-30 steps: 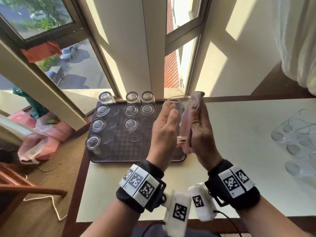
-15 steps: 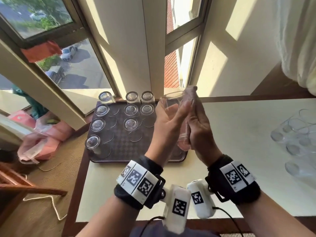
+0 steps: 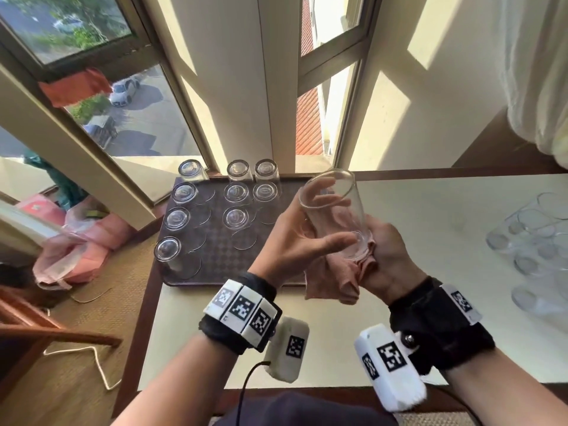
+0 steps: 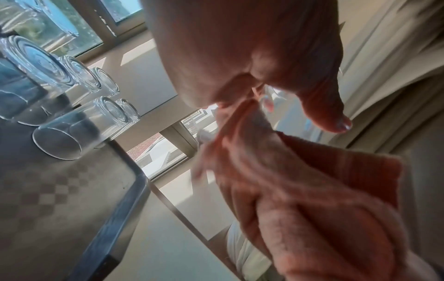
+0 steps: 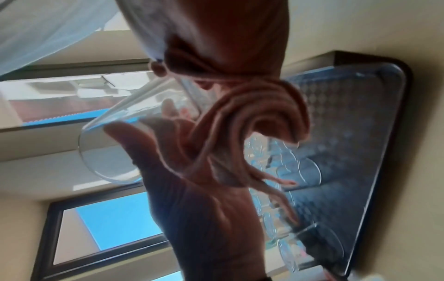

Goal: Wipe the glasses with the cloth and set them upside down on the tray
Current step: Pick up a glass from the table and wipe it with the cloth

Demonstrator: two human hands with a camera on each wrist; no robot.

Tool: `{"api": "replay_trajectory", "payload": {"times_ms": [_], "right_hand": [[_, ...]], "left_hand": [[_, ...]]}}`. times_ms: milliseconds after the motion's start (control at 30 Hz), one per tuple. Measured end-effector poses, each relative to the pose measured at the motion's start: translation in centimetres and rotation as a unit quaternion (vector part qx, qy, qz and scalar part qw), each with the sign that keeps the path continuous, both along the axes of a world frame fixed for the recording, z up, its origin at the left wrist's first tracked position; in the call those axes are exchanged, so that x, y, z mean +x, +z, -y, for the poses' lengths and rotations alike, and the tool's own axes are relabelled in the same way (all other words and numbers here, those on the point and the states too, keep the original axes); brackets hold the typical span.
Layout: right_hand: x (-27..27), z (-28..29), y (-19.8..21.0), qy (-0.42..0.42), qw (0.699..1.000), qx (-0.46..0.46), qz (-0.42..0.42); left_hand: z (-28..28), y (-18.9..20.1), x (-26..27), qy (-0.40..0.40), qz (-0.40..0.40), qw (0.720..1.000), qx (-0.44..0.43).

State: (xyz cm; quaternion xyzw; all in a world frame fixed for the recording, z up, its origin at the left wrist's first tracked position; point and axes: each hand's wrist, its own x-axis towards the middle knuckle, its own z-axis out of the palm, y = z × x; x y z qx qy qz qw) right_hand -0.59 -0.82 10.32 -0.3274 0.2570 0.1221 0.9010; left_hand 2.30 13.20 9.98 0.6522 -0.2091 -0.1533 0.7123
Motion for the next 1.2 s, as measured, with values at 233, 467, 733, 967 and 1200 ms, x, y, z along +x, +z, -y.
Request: {"api": "replay_trajectory", "payload": {"times_ms": [233,467,733,967,1200], "right_hand": [[-1.1,0.6,-0.2,0.061,0.955,-0.291,-0.006],[-1.1,2.8,-1.1,0.031,0.920,-0.392,0.013],[-2.2,4.1,-1.0,0.144,0.792,-0.484,0.342],[-2.0,4.3,1.0,0.432,0.725,-0.456,0.281],[-2.7,4.3,0.5,0.120,0.843,-0.433,0.296]], "left_hand": [[-0.1,-1.1,-0.3,-0.005,0.028,0.998,0.047],[-1.1,-1.6,0.9,0.008,0.038,0.997,0.072],[-3.2,-4.1,0.9,-0.070,-0.002,0.985,0.155],[-3.9,-4.1,0.4,-0.175,-0.031,0.967,0.183],[-3.6,-3.1,0.3,-0.167,-0.105,0.976,0.088]]}}
